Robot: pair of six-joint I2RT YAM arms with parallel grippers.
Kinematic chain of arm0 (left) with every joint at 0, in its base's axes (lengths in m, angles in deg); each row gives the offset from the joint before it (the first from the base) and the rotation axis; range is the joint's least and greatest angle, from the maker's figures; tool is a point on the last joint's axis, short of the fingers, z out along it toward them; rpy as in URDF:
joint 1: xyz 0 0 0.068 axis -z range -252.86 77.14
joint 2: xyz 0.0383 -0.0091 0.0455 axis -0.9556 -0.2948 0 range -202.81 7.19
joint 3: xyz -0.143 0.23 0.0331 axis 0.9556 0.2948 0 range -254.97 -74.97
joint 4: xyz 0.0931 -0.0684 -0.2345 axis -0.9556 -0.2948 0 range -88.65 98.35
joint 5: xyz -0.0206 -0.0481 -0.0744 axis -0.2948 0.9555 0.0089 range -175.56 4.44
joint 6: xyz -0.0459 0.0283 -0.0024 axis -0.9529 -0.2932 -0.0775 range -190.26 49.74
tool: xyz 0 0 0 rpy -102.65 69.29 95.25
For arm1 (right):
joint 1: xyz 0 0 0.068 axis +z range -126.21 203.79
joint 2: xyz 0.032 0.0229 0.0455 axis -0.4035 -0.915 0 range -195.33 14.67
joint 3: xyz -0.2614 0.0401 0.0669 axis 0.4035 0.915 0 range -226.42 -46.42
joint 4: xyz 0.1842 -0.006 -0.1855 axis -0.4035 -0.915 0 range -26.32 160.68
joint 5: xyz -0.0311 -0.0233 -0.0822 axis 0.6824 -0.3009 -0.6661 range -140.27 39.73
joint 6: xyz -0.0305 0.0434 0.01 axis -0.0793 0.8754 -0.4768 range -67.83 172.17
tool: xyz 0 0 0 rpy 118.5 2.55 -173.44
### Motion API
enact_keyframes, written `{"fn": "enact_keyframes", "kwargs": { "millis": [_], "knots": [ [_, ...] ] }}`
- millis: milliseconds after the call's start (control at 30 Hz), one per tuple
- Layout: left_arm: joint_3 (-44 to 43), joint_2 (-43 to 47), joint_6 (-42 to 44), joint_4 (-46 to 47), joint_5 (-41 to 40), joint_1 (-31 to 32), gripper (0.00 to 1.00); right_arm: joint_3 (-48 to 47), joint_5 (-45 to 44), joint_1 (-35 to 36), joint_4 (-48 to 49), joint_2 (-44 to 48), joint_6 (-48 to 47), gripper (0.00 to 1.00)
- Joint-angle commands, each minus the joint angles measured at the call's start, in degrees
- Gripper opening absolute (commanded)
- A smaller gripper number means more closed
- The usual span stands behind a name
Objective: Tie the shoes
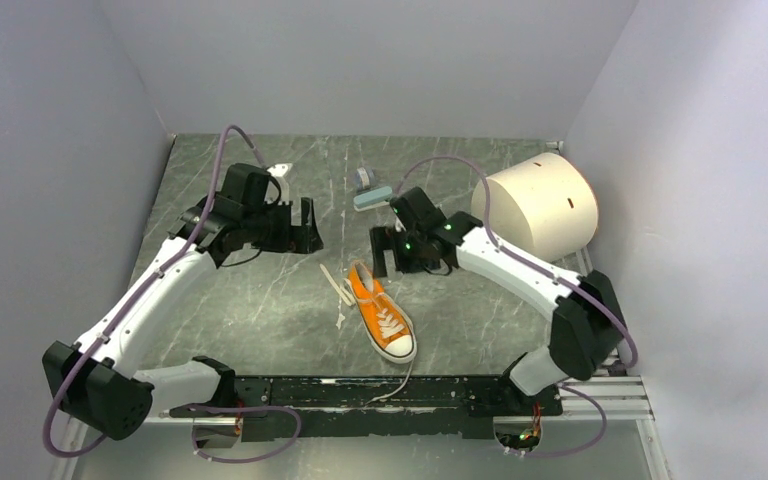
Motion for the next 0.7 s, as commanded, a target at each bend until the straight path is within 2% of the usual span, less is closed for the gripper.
{"fn": "enact_keyframes", "kwargs": {
  "millis": [0, 133, 267, 333, 500, 667],
  "knots": [
    [2.9, -2.6, -4.7, 1.1, 10.9, 0.3, 0.95, 9.4, 3.4, 0.3, -7.3, 6.8, -10.0, 1.00],
    [10.7, -4.8, -10.9, 8.9, 22.1, 0.9, 0.94, 17.6, 12.1, 0.2, -0.4, 13.3, -8.0, 1.00],
    [17.1, -7.4, -17.5, 23.0, 26.5, 4.3, 0.94, 23.3, 13.6, 0.2, 3.4, 15.5, -3.0, 1.00],
    [17.7, -10.2, -19.0, 25.4, 25.7, 6.2, 0.93, 26.9, 15.0, 0.5, 6.6, 16.7, -1.4, 1.00],
    [18.8, -16.0, -21.5, 29.9, 21.9, 7.7, 0.93, 32.5, 21.9, 0.5, 18.0, 16.2, 0.9, 0.93],
    [16.2, -23.9, -23.6, 34.6, 23.2, 7.8, 0.88, 32.5, 16.9, 0.4, 24.2, 12.3, 3.3, 0.85]
  ]
}}
